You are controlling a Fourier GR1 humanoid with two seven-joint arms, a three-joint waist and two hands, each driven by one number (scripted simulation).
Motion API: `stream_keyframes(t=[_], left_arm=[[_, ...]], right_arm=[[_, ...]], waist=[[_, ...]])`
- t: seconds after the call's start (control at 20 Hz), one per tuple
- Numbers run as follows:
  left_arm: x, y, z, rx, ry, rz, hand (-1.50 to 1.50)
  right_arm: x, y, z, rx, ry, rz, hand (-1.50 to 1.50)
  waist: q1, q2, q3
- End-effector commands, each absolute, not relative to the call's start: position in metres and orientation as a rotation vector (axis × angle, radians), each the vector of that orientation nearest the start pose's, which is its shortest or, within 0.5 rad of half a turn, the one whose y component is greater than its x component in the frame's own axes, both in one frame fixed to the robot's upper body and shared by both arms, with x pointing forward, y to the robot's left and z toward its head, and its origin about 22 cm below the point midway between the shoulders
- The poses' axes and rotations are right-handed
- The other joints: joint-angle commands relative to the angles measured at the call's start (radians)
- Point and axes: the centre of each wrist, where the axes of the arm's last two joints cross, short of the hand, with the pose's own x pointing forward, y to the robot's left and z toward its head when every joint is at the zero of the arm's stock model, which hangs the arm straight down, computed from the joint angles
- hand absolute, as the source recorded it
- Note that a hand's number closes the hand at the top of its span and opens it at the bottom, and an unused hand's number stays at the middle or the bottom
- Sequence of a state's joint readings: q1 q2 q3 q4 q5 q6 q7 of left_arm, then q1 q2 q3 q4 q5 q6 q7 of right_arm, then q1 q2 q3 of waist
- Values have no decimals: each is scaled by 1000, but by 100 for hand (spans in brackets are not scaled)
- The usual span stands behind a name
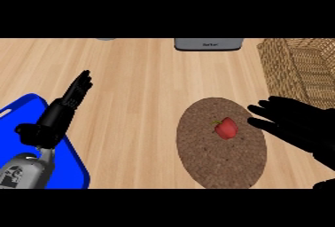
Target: Pick the bell pepper from the placemat and place it in the basket
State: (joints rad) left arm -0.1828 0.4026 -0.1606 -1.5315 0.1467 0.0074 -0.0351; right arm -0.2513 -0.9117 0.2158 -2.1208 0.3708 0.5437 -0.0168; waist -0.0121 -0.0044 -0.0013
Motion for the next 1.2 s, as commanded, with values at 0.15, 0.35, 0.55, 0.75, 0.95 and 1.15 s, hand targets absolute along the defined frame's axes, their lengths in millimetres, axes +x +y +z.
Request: stream_keyframes(t=[0.15, 0.35, 0.55, 0.75, 0.95, 1.15], left_arm=[[276, 271, 45, 44, -1678, -381, 0], [273, 281, 51, 49, -1682, -378, 0], [295, 261, 72, 21, -1674, -378, 0], [285, 260, 66, 35, -1693, -373, 0], [281, 271, 56, 44, -1701, -370, 0], [278, 261, 40, 34, -1687, -391, 0]], right_arm=[[212, -283, 213, -505, -1570, 1772, -150], [224, -294, 212, -515, -1600, 1728, -150], [235, -284, 200, -452, -1620, 1676, -150], [241, -278, 143, -412, -1645, 1647, -150], [276, -264, 132, -417, -1686, 1604, -150], [278, -285, 94, -434, -1698, 1635, -150]], waist=[[6, 3, 2], [11, 4, 2], [9, 5, 1], [13, 5, 2], [20, 6, 1], [15, 6, 2]])
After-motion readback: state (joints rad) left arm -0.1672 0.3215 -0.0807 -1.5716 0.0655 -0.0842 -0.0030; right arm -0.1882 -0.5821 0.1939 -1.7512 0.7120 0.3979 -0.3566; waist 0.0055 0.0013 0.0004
